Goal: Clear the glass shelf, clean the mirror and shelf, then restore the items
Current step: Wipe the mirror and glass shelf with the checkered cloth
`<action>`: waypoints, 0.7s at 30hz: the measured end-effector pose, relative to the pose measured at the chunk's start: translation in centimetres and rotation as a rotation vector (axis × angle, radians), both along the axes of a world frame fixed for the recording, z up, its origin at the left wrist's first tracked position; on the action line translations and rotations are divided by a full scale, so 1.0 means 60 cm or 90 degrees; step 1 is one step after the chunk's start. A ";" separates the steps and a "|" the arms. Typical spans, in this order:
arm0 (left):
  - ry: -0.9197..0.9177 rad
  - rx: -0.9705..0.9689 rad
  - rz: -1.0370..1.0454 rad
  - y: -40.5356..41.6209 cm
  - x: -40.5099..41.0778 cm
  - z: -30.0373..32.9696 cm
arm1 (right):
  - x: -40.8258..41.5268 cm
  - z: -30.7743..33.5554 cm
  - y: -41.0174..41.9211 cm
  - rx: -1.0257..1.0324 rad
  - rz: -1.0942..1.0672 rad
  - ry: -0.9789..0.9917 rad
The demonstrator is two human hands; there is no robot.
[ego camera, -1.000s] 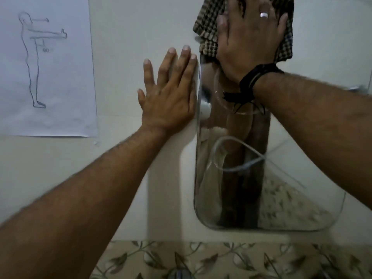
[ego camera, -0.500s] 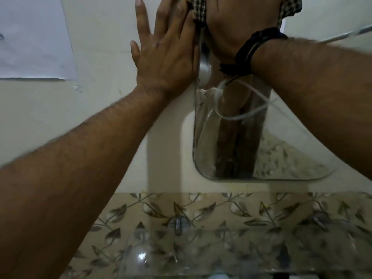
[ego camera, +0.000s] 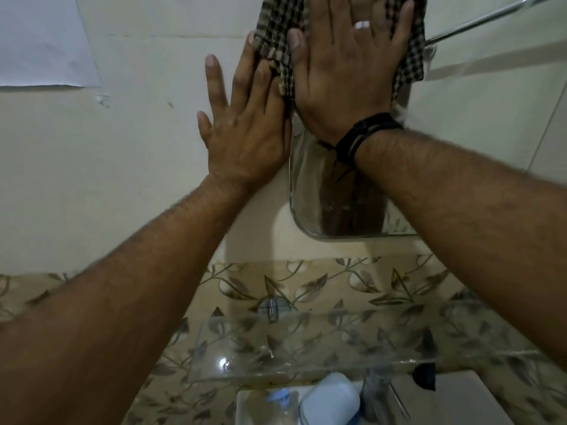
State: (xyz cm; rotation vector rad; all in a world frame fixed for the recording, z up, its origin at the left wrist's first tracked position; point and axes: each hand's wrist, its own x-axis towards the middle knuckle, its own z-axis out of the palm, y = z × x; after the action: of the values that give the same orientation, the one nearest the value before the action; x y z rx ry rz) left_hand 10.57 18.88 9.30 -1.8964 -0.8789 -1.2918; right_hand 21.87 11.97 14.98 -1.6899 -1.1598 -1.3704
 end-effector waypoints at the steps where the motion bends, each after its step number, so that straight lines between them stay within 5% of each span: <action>1: 0.001 0.020 -0.011 0.002 0.000 -0.009 | 0.002 -0.009 0.004 0.011 0.005 0.005; 21: 0.073 -0.025 -0.018 -0.006 -0.011 -0.170 | 0.016 -0.295 0.007 -0.004 0.067 -0.010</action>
State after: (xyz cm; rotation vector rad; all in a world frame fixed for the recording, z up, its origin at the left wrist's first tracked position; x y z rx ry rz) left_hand 9.93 18.53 -0.89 -1.9994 -0.8258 -1.1767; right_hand 22.85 12.37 -2.72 -1.6017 -1.2457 -1.3173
